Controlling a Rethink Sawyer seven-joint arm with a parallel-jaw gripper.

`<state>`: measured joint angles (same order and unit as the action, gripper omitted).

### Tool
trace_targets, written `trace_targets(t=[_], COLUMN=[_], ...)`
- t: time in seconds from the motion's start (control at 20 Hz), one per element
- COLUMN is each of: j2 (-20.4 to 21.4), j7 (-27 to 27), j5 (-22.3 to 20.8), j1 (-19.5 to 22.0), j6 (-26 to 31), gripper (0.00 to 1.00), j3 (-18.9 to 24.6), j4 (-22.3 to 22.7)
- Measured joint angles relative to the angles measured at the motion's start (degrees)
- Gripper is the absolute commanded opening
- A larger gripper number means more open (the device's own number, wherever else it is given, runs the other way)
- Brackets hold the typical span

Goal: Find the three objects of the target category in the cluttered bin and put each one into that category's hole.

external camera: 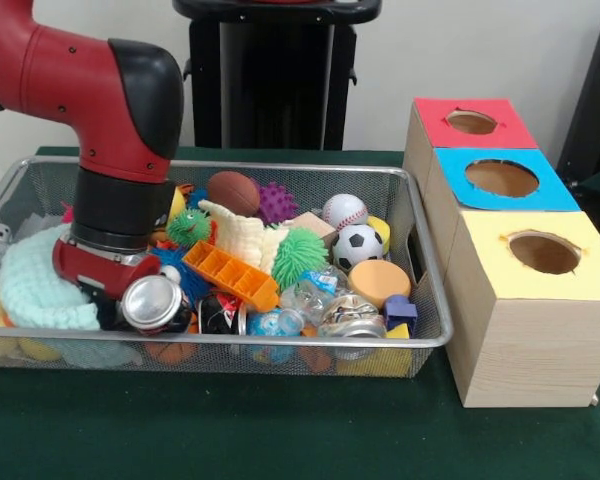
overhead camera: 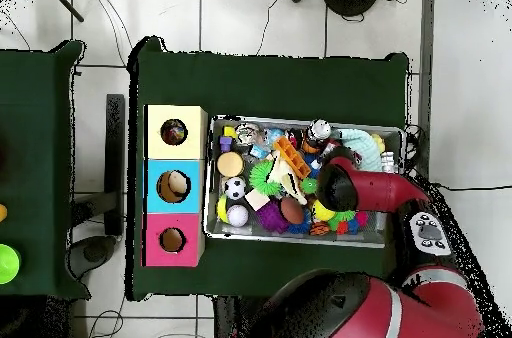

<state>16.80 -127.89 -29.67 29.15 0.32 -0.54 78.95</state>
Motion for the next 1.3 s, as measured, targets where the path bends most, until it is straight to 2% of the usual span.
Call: trace_targets(t=[0.65, 1.3], j2=[0.7, 1.7], j7=[0.0, 0.0], j5=[0.8, 3.2], j1=[-2.0, -2.1], j6=[4.2, 5.0], gripper=[0.00, 0.00], j3=[0.7, 1.7], j4=[1.8, 4.7])
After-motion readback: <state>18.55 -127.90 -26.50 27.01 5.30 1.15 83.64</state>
